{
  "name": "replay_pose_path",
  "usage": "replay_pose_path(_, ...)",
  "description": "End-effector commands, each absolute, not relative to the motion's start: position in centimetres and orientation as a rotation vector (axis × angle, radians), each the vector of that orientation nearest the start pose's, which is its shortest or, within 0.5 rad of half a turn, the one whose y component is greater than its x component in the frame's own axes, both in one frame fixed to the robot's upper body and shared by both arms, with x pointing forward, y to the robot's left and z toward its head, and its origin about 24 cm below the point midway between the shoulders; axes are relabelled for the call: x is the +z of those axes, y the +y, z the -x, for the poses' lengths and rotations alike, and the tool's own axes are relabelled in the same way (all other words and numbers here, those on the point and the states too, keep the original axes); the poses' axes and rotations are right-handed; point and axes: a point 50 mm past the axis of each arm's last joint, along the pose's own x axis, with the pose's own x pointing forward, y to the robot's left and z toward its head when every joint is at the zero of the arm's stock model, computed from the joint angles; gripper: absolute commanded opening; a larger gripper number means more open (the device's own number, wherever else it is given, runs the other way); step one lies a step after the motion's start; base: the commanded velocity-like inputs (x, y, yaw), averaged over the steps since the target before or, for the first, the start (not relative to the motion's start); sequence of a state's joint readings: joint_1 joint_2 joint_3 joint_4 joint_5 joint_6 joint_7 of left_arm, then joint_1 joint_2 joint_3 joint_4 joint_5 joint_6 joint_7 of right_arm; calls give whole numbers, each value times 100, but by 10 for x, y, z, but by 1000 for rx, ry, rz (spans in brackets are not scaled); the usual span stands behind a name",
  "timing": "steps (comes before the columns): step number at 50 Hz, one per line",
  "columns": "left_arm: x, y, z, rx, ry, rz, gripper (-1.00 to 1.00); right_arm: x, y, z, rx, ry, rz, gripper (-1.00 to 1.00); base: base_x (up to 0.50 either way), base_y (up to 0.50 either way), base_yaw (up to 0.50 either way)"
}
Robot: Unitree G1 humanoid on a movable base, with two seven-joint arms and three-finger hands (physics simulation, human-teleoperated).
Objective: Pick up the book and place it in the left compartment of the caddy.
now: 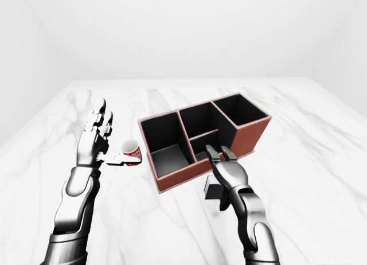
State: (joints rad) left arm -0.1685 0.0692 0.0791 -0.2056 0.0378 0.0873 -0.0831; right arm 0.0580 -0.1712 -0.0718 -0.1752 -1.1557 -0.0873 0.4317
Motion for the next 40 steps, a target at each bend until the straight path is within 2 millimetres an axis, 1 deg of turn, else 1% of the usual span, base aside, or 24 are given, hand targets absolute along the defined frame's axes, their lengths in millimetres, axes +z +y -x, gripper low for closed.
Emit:
replay_pose_path(1,124,163,-277,-39,-273,-112,100,44,-193,-236,290,218,1422,100,0,0,0)
replay_pose_path(7,123,163,-277,-40,-272,-112,100,41,-201,-233,275,254,1450,100,0,0,0)
replay_pose_path(15,122,162,-278,-41,-265,-112,100,30,-213,-229,260,309,1480,100,0,0,0)
replay_pose_path(20,121,162,-277,-44,-262,-112,100,24,-214,-229,267,328,1492,100,0,0,0)
replay_pose_path(29,119,162,-276,-43,-257,-111,100,9,-211,-233,303,344,1505,100,0,0,0)
replay_pose_path(31,119,162,-276,-42,-257,-112,100,7,-211,-234,310,345,1507,84,0,0,0)
replay_pose_path(32,119,162,-276,-41,-256,-111,100,4,-211,-234,318,352,1508,73,0,0,0)
replay_pose_path(33,119,162,-276,-41,-255,-110,100,3,-210,-235,324,354,1507,66,0,0,0)
replay_pose_path(34,118,162,-276,-41,-253,-110,100,0,-210,-235,328,357,1509,53,0,0,0)
replay_pose_path(35,118,162,-276,-41,-252,-110,100,-1,-211,-235,330,359,1513,32,0,0,0)
replay_pose_path(36,118,162,-276,-41,-253,-110,100,-2,-210,-236,333,359,1515,19,0,0,0)
replay_pose_path(38,118,162,-276,-42,-252,-111,100,-3,-210,-237,336,360,1516,8,0,0,0)
replay_pose_path(39,118,162,-276,-41,-251,-109,100,-5,-212,-239,336,363,1520,-7,0,0,0)
replay_pose_path(40,118,162,-276,-41,-251,-109,100,-5,-212,-239,336,363,1520,-7,0,0,0)
